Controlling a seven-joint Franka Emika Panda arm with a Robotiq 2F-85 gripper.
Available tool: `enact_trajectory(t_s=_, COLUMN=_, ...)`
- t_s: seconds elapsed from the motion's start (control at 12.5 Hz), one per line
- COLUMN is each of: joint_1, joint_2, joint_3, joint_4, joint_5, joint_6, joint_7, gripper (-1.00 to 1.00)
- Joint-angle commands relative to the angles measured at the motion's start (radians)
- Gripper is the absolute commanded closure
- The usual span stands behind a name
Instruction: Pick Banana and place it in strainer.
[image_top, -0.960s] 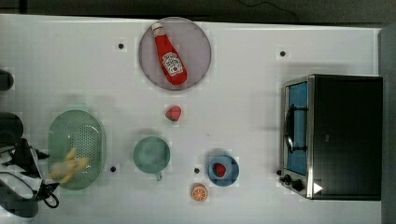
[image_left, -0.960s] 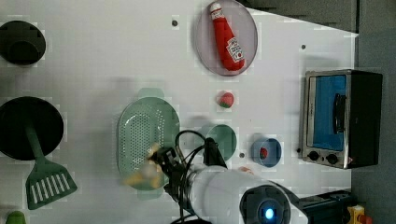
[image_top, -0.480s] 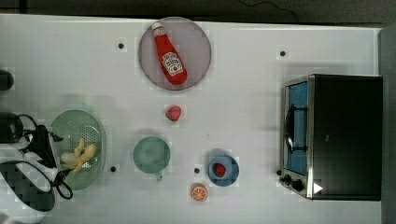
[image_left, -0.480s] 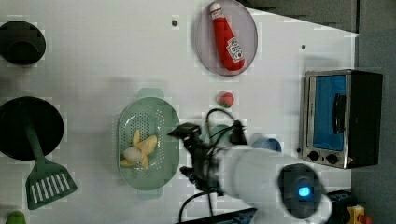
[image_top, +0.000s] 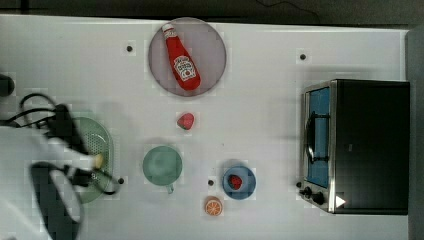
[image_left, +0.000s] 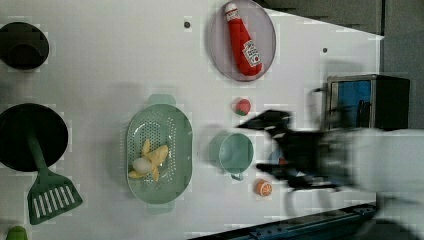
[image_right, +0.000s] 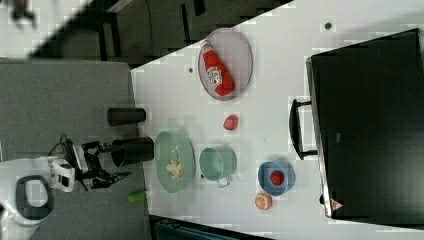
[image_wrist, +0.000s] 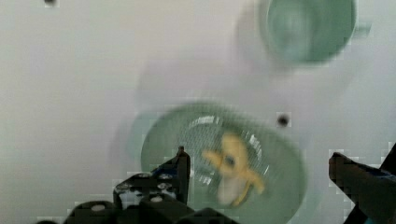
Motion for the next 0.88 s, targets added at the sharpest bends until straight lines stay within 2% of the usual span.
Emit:
enact_trajectory(t_s=0.08, joint_1=-0.097, joint_2=-0.074, joint_3=-0.192, joint_4=0.053, joint_5=-0.006, joint_6=-0.181, joint_7=-0.462, gripper=-1.0)
enact_trajectory(t_s=0.32, joint_1=-0.101, joint_2=-0.175, joint_3=-0.383, joint_4=0.052, joint_5=-0.026, joint_6=-0.267, joint_7=-0.616, gripper=-1.0)
enact_trajectory(t_s=0.48, joint_1=-0.101, joint_2=-0.222, joint_3=-0.472, joint_4=0.048, joint_5=-0.122, joint_6=-0.28, joint_7=-0.709, gripper=-1.0)
enact_trajectory(t_s=0.56, joint_1=-0.101, joint_2=-0.234, joint_3=-0.493, joint_4=0.046, joint_5=-0.166, joint_6=-0.282, joint_7=-0.756, gripper=-1.0)
enact_trajectory(t_s=0.88, joint_1=-0.101, joint_2=-0.235, joint_3=-0.504, joint_4=0.045, joint_5=-0.167, joint_6=-0.29, joint_7=-0.775, gripper=-1.0)
